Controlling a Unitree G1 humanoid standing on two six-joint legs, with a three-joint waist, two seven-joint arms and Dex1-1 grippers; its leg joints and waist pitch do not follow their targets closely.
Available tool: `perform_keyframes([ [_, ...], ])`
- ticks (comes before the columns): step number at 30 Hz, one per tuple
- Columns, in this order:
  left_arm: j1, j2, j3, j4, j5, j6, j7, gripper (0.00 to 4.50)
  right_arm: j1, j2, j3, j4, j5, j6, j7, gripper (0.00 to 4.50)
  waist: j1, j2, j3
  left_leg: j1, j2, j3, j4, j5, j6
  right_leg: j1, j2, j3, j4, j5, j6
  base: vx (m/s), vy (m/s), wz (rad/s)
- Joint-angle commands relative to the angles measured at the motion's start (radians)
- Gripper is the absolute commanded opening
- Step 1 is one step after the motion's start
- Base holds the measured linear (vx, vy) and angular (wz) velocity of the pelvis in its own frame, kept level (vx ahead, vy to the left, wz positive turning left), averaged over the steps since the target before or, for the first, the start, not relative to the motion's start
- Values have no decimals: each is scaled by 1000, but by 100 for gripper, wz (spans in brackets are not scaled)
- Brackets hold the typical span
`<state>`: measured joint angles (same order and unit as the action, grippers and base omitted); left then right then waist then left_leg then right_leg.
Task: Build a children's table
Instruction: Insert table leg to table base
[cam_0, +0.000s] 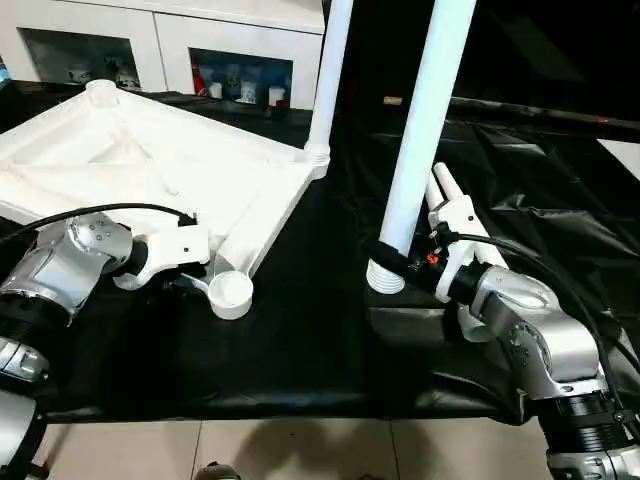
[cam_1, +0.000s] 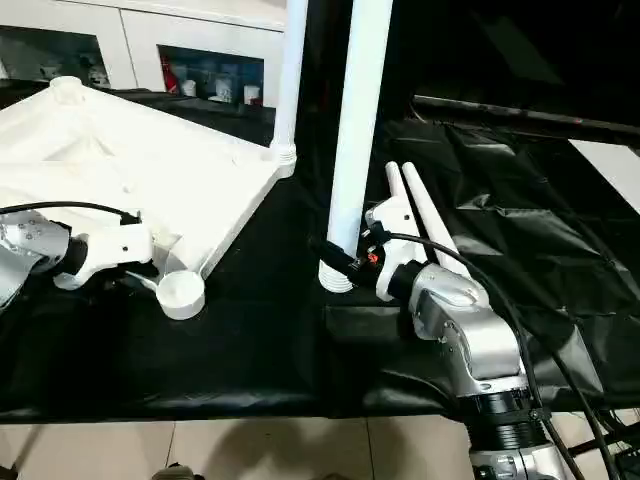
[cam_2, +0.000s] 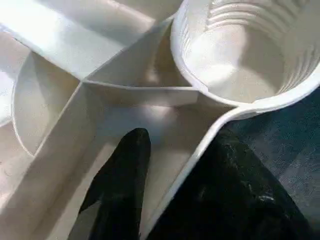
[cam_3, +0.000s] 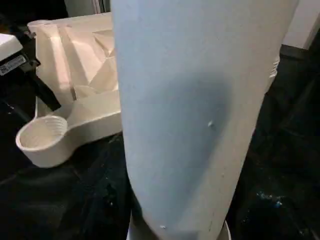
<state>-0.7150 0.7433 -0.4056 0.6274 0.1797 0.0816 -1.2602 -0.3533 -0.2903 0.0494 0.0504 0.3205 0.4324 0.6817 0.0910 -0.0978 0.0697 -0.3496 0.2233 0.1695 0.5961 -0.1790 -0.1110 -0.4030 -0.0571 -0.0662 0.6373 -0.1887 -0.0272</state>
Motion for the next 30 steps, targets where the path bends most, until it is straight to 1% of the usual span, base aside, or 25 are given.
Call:
perform_keyframes([
  [1,24,-38,-6,-42,-23,71,-3,174,3,-9,-6,-13,-3,-8,-6,191,0,37,-74,10,12,0,-72,-203,-61,53,-76,53,-67,-141,-191,0,0,0],
  [2,24,-38,-6,-42,-23,71,-3,165,3,-9,-6,-13,-3,-8,-6,191,-1,36,-75,10,11,1,-72,-202,-61,54,-76,54,-68,-140,-191,0,0,0],
  [3,28,-46,-6,-51,-23,95,3,156,1,-9,-5,-9,-5,-9,-8,191,-1,36,-74,9,10,1,-72,-203,-58,54,-75,54,-69,-150,-187,0,0,0],
  [4,36,-71,-2,-71,-25,153,25,150,0,-9,-4,-5,-8,-8,-10,191,-2,35,-74,10,10,1,-71,-206,-58,54,-75,54,-70,-164,-183,0,0,0],
  [5,37,-76,-1,-73,-25,164,30,146,0,-9,-4,-5,-9,-8,-11,191,-1,35,-73,9,10,0,-71,-207,-56,54,-75,54,-73,-175,-181,0,0,0],
  [6,47,-118,17,-107,-43,257,66,141,1,-5,-9,-4,-5,4,-19,191,-2,35,-73,9,10,1,-71,-204,-55,55,-76,54,-72,-187,-178,0,0,0],
  [7,47,-118,17,-107,-43,257,66,132,1,-5,-9,-4,-5,4,-19,191,-1,33,-72,8,9,1,-70,-199,-50,55,-75,54,-75,-194,-178,0,0,0],
  [8,49,-127,22,-116,-48,278,73,132,1,-4,-11,-4,-3,7,-21,191,-1,33,-73,7,8,1,-69,-198,-46,55,-76,54,-76,-200,-175,0,0,0],
  [9,57,-167,39,-148,-62,358,103,121,4,-1,-13,-4,-2,30,-35,191,-2,33,-74,6,8,3,-68,-189,-44,56,-75,54,-75,-201,-174,0,0,0],
  [10,57,-167,39,-148,-62,358,103,119,4,-1,-13,-4,-2,30,-35,191,-1,33,-74,5,7,2,-67,-179,-36,57,-74,53,-78,-203,-170,0,0,0],
  [11,67,-213,52,-177,-69,436,144,113,6,6,-15,-3,1,55,-51,191,-1,35,-75,5,7,3,-67,-175,-36,57,-74,54,-76,-202,-171,0,0,0],
  [12,73,-230,54,-192,-70,464,159,113,6,10,-16,-1,0,64,-61,191,-2,34,-76,4,8,3,-67,-165,-35,57,-73,53,-74,-183,-177,0,0,0],
  [13,77,-240,54,-201,-70,480,167,100,7,12,-16,1,-1,68,-67,191,-2,34,-76,1,5,3,-66,-162,-30,59,-72,52,-76,-186,-173,0,0,0],
  [15,83,-253,54,-215,-66,501,182,94,7,16,-17,4,-3,73,-76,191,-4,33,-77,-1,4,2,-66,-160,-25,60,-73,52,-80,-202,-162,0,0,0],
  [16,93,-293,57,-232,-51,545,234,87,7,32,-26,11,-4,90,-106,191,-4,36,-76,0,4,2,-66,-162,-24,58,-72,52,-82,-208,-159,0,0,0],
  [17,99,-308,55,-239,-40,550,258,79,6,38,-29,16,-8,93,-121,191,-6,35,-75,3,6,3,-66,-165,-23,55,-71,51,-83,-210,-160,0,0,0],
  [19,112,-326,49,-253,-24,532,295,67,7,44,-30,23,-13,93,-135,191,-6,35,-76,2,4,3,-66,-173,-19,56,-70,51,-86,-227,-153,0,0,0],
  [21,126,-334,41,-274,-18,520,309,62,11,49,-32,22,-17,94,-150,191,-6,35,-76,0,4,1,-66,-178,-19,57,-70,51,-89,-249,-136,0,0,0],
  [23,135,-342,34,-303,-14,560,320,49,14,60,-46,18,-7,110,-169,191,-8,35,-76,0,4,1,-67,-178,-18,56,-69,51,-89,-255,-128,0,0,0],
  [24,137,-352,39,-320,-22,597,333,41,15,68,-54,17,-2,119,-179,191,-9,39,-76,2,4,2,-66,-182,-19,53,-68,51,-90,-253,-129,0,0,0],
  [25,137,-359,43,-330,-27,620,341,28,15,71,-57,17,1,122,-183,191,-9,38,-76,2,4,2,-66,-182,-18,52,-67,50,-89,-252,-130,0,0,0],
  [27,141,-370,46,-355,-32,643,351,24,17,72,-54,16,0,121,-186,191,-8,39,-76,1,2,2,-66,-179,-15,54,-67,50,-90,-243,-132,0,0,0],
  [29,146,-373,42,-370,-26,629,362,22,21,70,-46,13,-6,118,-184,191,-10,39,-77,0,3,1,-66,-177,-15,54,-67,50,-90,-233,-133,0,0,0],
  [30,147,-374,41,-366,-17,595,376,22,23,68,-41,12,-9,115,-181,191,-11,39,-78,-1,3,1,-66,-171,-13,56,-66,50,-88,-218,-135,0,0,0],
])
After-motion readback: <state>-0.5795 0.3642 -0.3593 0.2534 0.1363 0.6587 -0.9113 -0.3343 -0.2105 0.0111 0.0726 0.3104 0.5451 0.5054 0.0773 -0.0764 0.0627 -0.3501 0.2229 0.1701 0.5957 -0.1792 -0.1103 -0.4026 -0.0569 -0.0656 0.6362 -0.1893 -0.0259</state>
